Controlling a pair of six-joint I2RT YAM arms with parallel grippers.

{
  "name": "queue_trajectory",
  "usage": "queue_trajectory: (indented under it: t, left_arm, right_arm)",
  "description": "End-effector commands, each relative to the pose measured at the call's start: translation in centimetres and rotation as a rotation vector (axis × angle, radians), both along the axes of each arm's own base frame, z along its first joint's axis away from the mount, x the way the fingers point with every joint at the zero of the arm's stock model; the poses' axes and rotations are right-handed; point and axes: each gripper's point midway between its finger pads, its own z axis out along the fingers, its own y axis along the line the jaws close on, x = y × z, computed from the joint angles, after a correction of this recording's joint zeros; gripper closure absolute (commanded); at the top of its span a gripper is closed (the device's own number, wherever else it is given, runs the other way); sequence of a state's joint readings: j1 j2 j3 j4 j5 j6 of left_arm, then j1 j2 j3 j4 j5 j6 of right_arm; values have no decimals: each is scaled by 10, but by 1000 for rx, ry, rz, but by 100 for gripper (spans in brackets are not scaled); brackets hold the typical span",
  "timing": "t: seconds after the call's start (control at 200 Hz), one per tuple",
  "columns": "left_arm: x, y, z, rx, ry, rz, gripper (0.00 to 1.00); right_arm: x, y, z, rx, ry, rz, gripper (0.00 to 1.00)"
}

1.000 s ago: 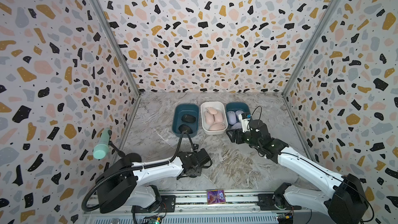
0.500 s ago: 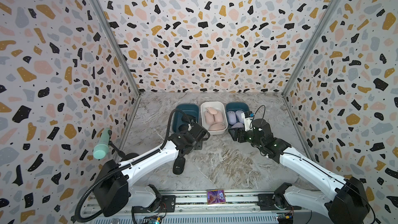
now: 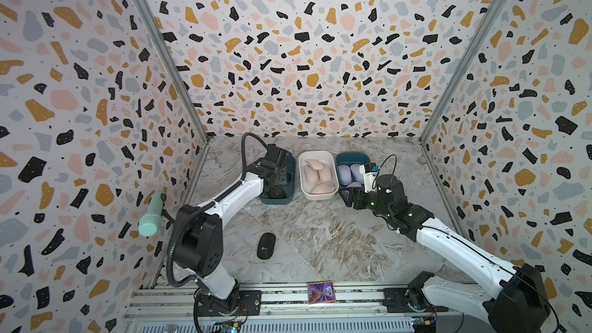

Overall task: Place the mice by color into the storage box
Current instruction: Place the mouse in the storage box.

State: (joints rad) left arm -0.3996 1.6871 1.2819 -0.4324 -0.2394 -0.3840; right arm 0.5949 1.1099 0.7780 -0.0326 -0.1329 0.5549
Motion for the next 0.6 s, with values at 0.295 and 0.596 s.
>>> queue_trajectory:
  t: [0.295,0.596]
  left_arm:
    - [36,-16,-40,-16,58,-51,48]
    - [48,-19,-39,-15,53,-43,30]
  right_arm:
    - [-1,11,23,66,-22,20,22]
    - [1,7,25,44,-34,5,22]
